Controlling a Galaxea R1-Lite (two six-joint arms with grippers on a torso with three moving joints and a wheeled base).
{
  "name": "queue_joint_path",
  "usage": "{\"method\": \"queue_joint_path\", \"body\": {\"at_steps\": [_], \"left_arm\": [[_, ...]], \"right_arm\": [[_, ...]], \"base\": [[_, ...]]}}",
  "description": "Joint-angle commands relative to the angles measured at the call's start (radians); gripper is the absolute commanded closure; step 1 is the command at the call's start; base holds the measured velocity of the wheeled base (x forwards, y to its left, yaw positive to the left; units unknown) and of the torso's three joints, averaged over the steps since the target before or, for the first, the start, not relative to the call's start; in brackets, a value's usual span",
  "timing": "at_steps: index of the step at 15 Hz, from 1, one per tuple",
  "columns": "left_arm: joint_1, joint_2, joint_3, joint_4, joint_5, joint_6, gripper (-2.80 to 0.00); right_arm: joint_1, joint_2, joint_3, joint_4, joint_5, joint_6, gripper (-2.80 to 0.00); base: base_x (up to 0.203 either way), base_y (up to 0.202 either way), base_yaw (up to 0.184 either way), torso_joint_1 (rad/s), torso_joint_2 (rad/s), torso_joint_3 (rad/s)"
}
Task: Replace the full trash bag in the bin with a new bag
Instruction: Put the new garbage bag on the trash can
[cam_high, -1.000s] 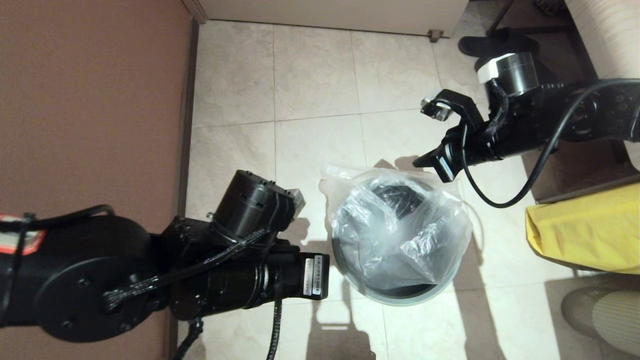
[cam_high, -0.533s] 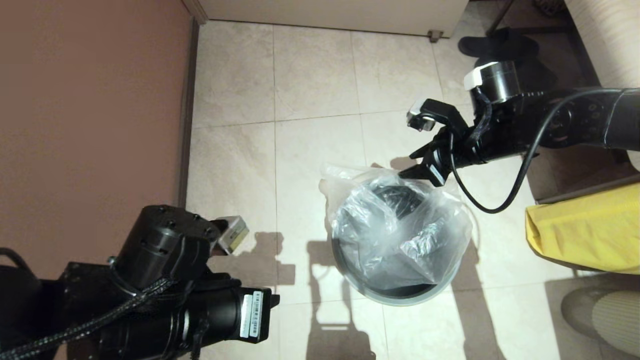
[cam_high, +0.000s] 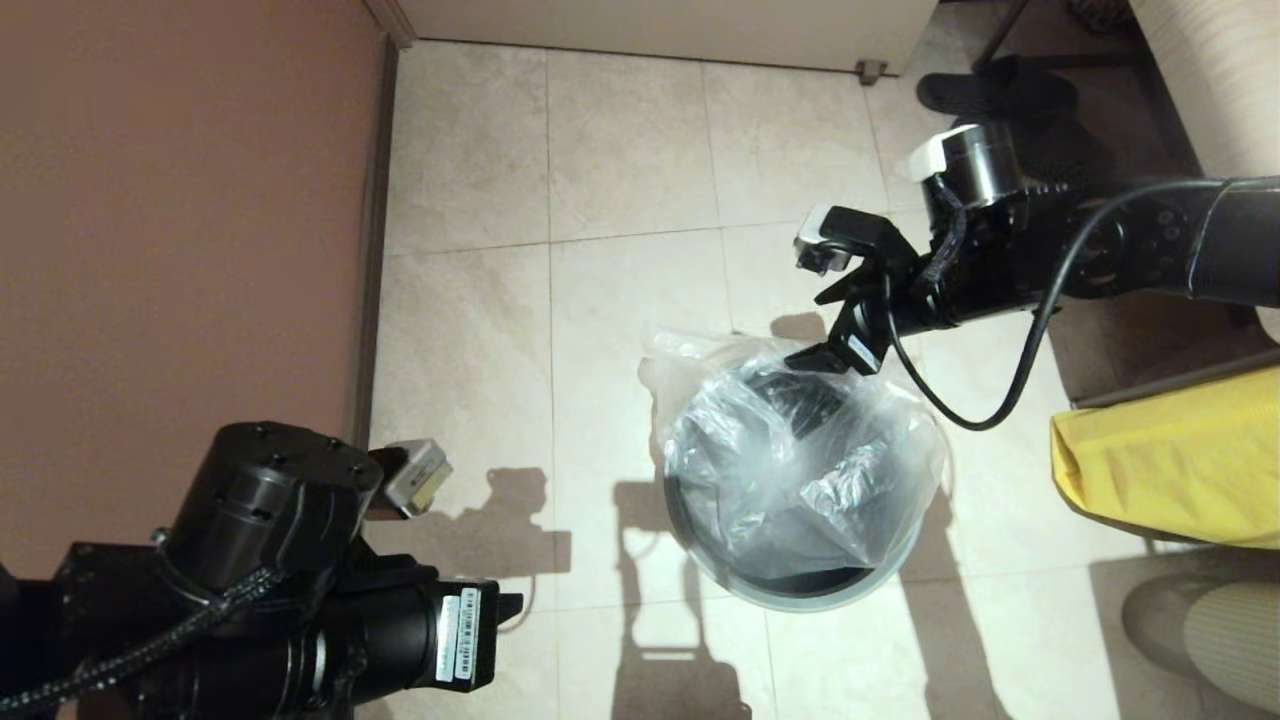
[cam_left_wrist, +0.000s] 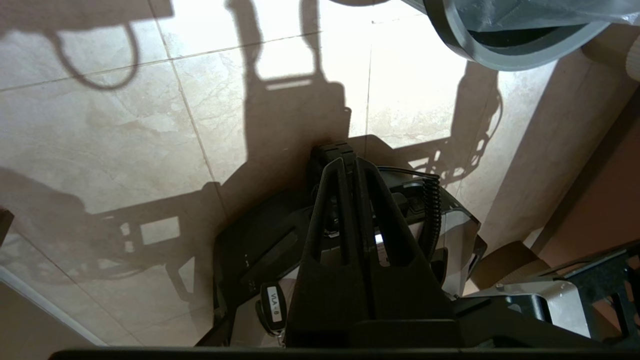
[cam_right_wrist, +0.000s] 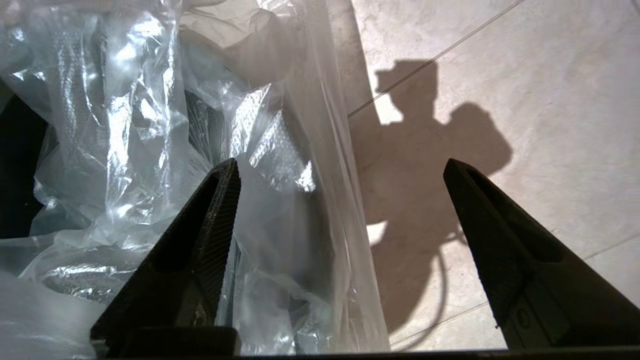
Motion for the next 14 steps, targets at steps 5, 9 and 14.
{"method": "queue_joint_path", "body": {"at_steps": [5,9,14], "left_arm": [[-0.003,-0.003,0.009,0.000,0.001,0.000,0.00],[-0.003,-0.010,0.016,0.000,-0.002,-0.002,0.00],[-0.005,-0.013,0.022,-0.012,-0.009,-0.003,0.00]], "right_arm": [[0.005,-0.047,0.095,0.047,-0.038,-0.065,-2.80],[0.006,-0.025,0.093,0.048,-0.045,-0.137,-2.80],[0.042,0.040,0.055,-0.015,-0.112,-0.323,-2.80]], "base": [[0.000,0.000,0.000,0.000,0.00,0.000],[0.000,0.000,0.000,0.000,0.00,0.000],[0.000,0.000,0.000,0.000,0.00,0.000]]}}
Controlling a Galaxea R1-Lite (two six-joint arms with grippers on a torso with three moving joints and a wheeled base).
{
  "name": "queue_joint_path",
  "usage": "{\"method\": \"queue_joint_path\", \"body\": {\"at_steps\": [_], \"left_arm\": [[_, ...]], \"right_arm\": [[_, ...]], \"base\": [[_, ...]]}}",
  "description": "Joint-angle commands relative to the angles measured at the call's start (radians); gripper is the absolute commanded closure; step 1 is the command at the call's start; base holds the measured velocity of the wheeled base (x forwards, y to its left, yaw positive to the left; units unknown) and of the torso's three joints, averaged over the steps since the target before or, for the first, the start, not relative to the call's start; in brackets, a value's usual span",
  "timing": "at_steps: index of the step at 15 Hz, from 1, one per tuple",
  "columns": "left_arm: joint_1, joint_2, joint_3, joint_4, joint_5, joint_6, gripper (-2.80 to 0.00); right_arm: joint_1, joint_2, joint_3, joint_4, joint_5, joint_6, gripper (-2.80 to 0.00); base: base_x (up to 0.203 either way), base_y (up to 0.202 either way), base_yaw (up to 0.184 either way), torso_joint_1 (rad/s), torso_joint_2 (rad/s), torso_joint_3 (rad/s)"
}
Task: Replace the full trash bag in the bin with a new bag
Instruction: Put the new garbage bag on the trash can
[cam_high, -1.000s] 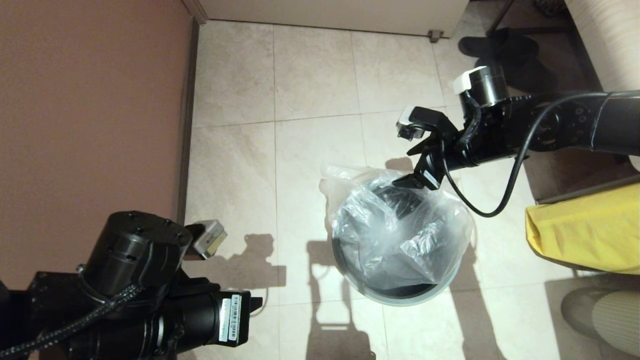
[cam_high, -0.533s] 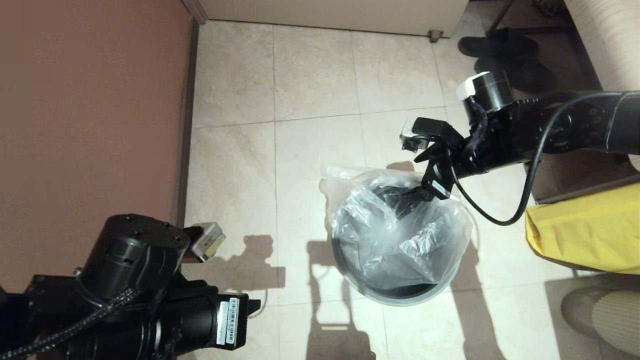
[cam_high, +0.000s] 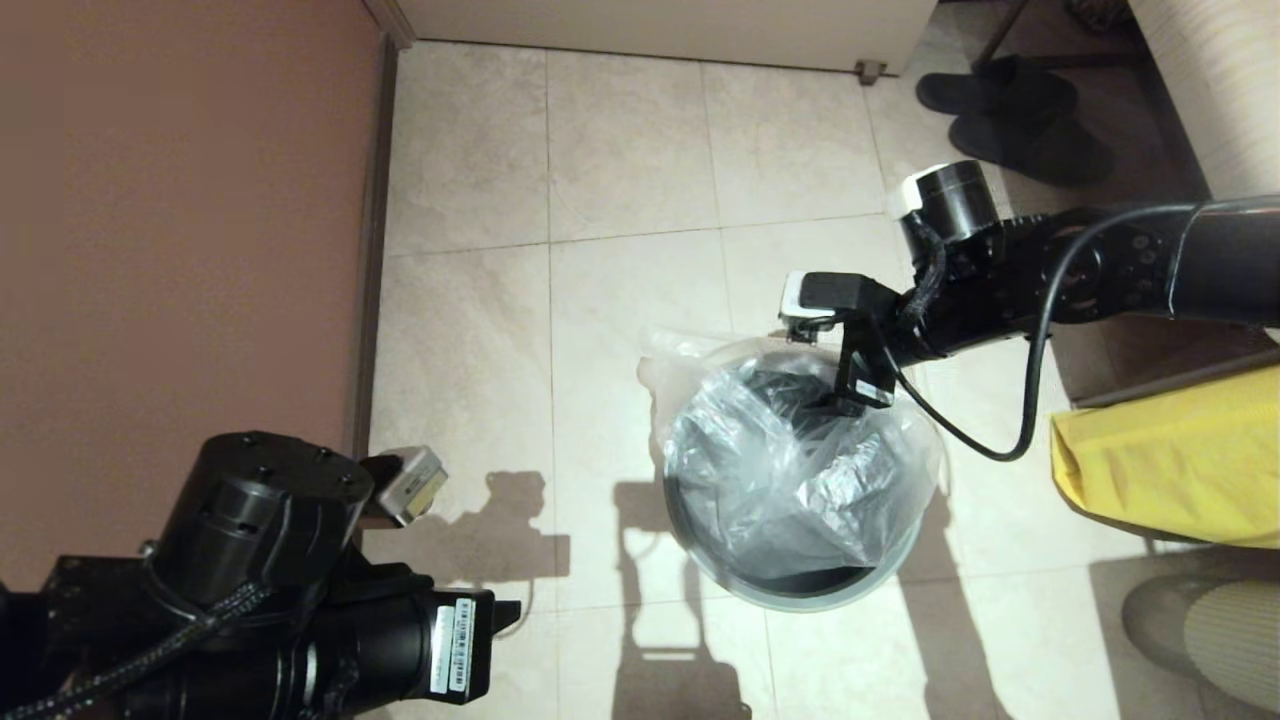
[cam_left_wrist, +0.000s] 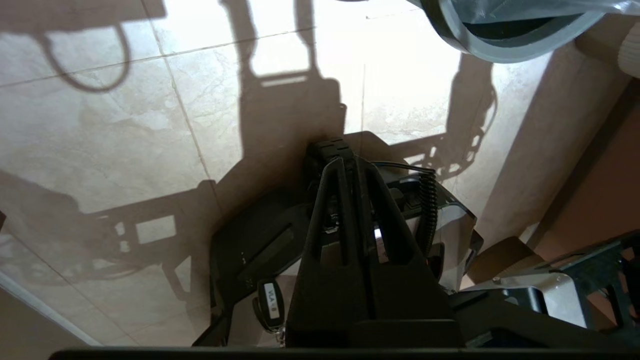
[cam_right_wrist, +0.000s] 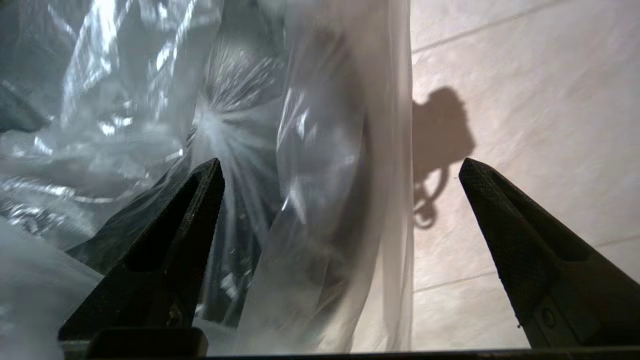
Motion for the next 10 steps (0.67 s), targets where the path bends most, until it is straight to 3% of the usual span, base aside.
{"method": "queue_joint_path", "body": {"at_steps": [1,3,7,8,10], "left_arm": [[-0.001,0.001,-0.002,-0.001,-0.014,-0.003,0.00],[-0.001,0.001,-0.010,-0.006,-0.028,-0.001,0.00],[0.008,0.002,0.013,-0.061,-0.035,-0.004,0.00],[0.010,0.001,0.015,-0.062,-0.035,-0.004,0.00],[0.019,-0.005,0.028,-0.064,-0.040,-0.004,0.00]], "right_arm": [[0.016,0.061,-0.039,-0.068,-0.004,-0.078,-2.80],[0.019,0.103,-0.054,-0.163,-0.013,-0.184,-2.80],[0.041,0.124,-0.057,-0.187,-0.109,-0.342,-2.80],[0.040,0.127,-0.058,-0.188,-0.129,-0.374,0.00],[0.041,0.140,-0.064,-0.188,-0.149,-0.374,0.00]], "base": [[0.000,0.000,0.000,0.000,0.00,0.000],[0.000,0.000,0.000,0.000,0.00,0.000],[0.000,0.000,0.000,0.000,0.00,0.000],[0.000,0.000,0.000,0.000,0.00,0.000],[0.000,0.000,0.000,0.000,0.00,0.000]]}}
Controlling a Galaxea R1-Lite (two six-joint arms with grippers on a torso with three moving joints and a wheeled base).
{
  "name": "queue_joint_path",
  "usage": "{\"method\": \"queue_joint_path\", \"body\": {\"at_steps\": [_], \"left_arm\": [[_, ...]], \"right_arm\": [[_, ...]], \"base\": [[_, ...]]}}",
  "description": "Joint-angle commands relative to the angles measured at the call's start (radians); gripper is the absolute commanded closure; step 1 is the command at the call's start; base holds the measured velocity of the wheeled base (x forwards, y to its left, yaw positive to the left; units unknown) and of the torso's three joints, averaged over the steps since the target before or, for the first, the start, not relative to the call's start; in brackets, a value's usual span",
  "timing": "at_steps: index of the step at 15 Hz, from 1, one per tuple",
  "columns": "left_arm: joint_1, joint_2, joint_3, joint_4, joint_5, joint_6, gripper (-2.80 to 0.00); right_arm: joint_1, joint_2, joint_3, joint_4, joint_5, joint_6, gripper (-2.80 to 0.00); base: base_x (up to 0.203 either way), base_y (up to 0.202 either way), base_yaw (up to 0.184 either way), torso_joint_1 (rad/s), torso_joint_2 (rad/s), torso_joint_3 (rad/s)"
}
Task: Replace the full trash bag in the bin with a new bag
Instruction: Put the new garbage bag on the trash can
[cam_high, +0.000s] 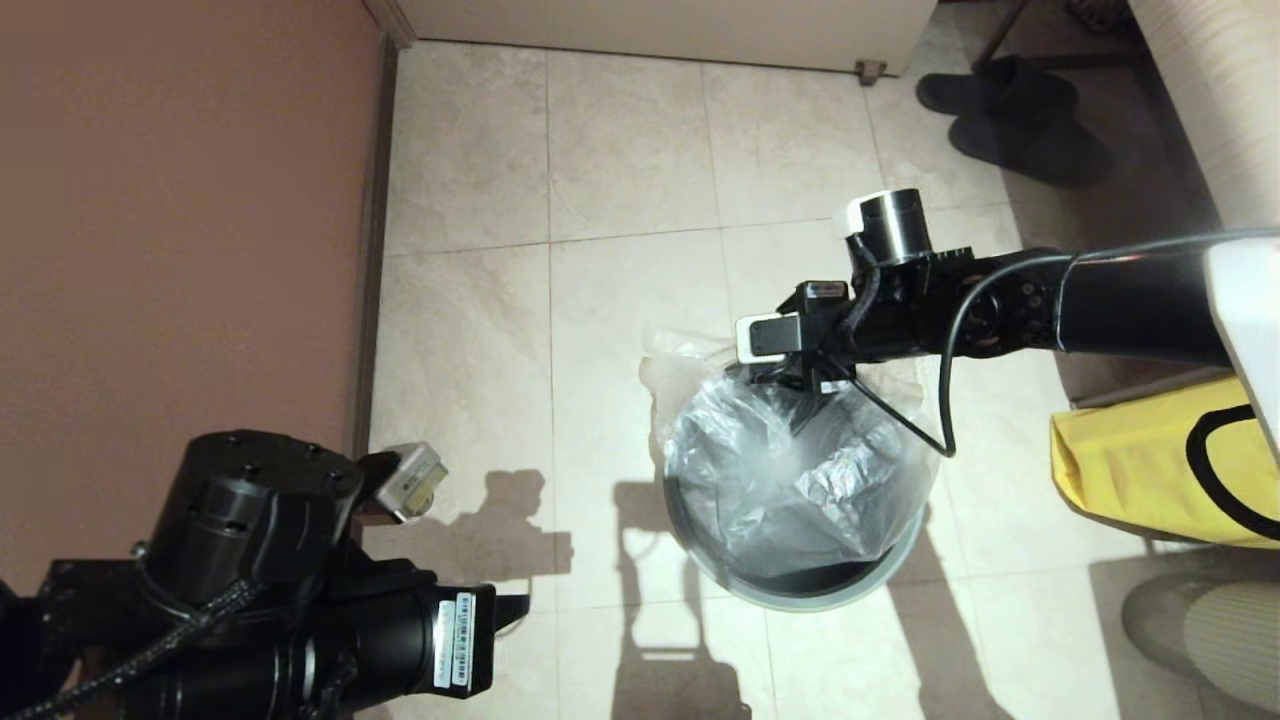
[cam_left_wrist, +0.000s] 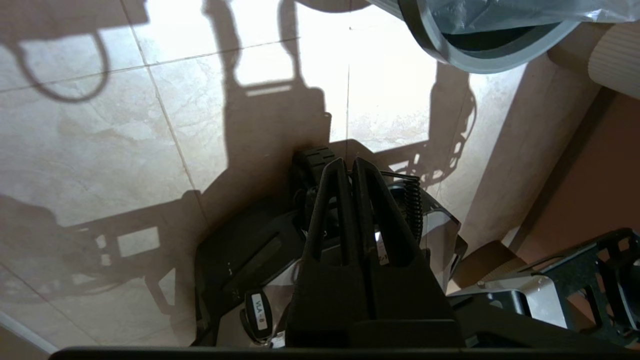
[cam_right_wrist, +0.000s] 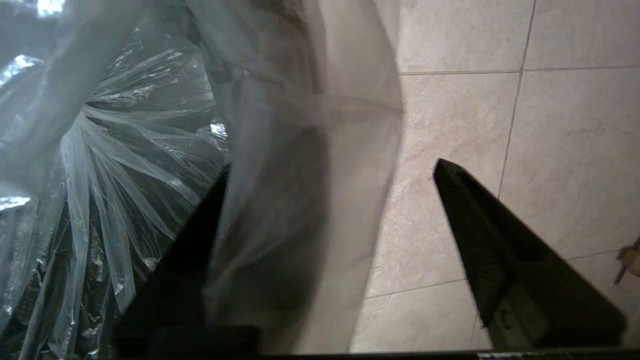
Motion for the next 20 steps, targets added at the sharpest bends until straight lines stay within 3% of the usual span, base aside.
{"method": "queue_joint_path", "body": {"at_steps": [1,7,13,20], "left_arm": [[0.002,-0.006,0.007,-0.001,0.000,-0.003,0.00],[0.002,-0.018,0.012,-0.001,-0.002,-0.005,0.00],[-0.002,-0.085,-0.001,0.008,-0.002,-0.002,0.00],[-0.005,-0.082,-0.009,0.013,-0.006,-0.003,0.00]], "right_arm": [[0.000,0.014,-0.005,0.002,-0.007,-0.009,0.00],[0.004,-0.033,0.004,0.087,-0.008,-0.010,0.00],[-0.004,-0.129,-0.003,0.413,-0.008,0.030,0.00],[-0.042,-0.060,-0.048,0.445,0.019,0.587,0.00]], "base": [[0.000,0.000,0.000,0.000,0.00,0.000],[0.000,0.000,0.000,0.000,0.00,0.000],[0.000,0.000,0.000,0.000,0.00,0.000],[0.000,0.000,0.000,0.000,0.00,0.000]]}}
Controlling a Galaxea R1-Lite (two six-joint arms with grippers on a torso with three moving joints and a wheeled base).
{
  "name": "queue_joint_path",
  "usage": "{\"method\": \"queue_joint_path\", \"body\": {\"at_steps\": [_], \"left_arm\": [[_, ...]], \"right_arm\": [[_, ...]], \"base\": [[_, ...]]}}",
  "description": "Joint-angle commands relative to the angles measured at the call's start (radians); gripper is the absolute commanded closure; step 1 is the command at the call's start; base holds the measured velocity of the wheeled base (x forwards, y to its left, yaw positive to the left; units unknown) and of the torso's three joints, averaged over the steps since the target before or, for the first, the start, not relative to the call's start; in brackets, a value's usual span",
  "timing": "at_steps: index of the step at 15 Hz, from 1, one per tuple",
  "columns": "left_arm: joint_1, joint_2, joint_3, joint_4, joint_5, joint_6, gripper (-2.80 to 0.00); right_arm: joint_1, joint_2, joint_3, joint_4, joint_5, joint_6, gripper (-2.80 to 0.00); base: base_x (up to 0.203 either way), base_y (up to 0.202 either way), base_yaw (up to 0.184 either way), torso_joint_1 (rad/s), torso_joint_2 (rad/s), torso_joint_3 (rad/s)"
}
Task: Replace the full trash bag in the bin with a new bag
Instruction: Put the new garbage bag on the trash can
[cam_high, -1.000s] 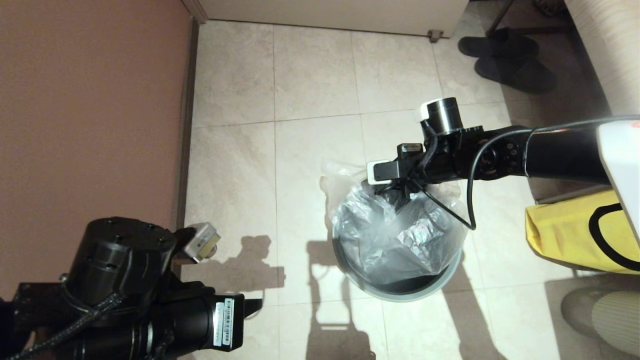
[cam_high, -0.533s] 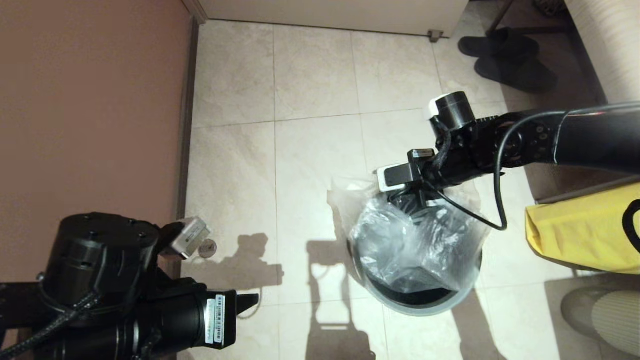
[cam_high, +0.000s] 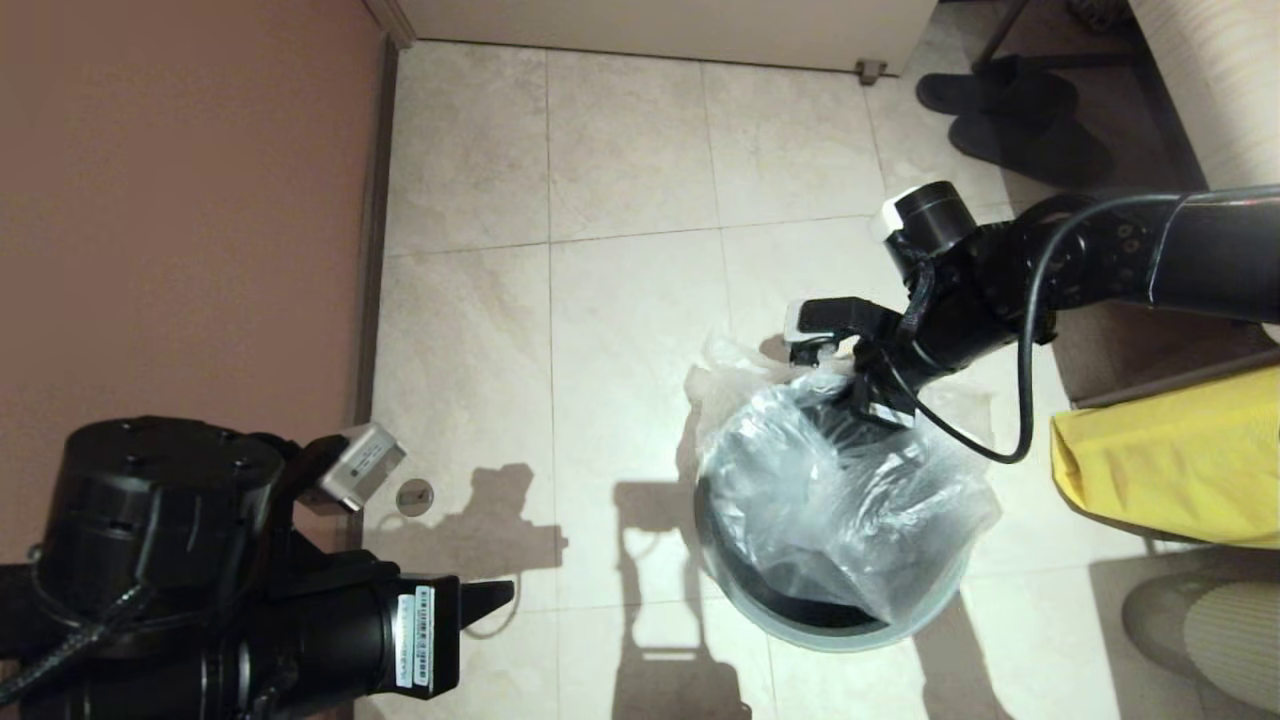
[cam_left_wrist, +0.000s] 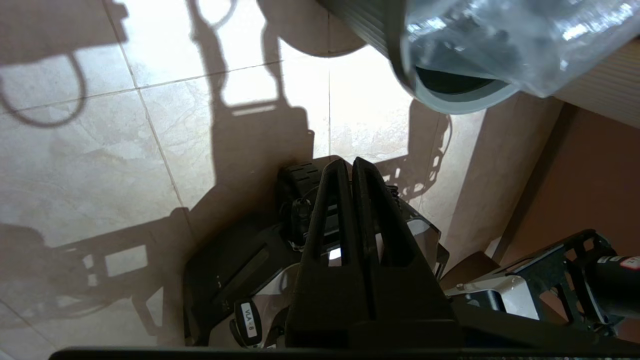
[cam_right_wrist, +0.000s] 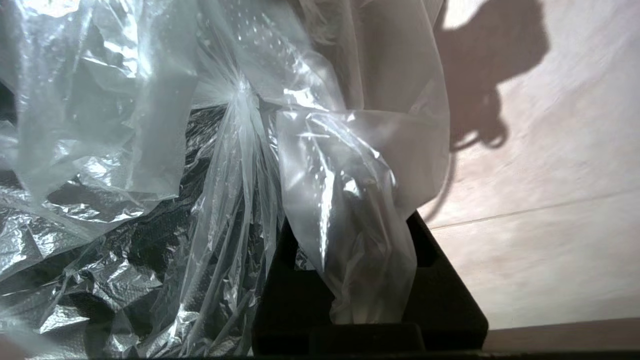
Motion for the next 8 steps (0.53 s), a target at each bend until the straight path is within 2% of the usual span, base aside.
{"method": "queue_joint_path", "body": {"at_steps": [1,6,8], "left_arm": [[0.000,0.004,-0.011,-0.001,0.001,-0.002,0.00],[0.004,0.032,-0.110,-0.009,0.005,0.007,0.00],[0.019,0.115,-0.198,-0.012,0.006,0.040,0.00]], "right_arm": [[-0.013,0.042,-0.012,-0.023,0.011,0.197,0.00],[-0.044,0.046,-0.011,-0.041,0.113,0.538,0.00],[-0.044,0.042,-0.004,-0.041,0.115,0.615,0.00]], "base": [[0.000,0.000,0.000,0.000,0.00,0.000],[0.000,0.000,0.000,0.000,0.00,0.000],[0.000,0.000,0.000,0.000,0.00,0.000]]}}
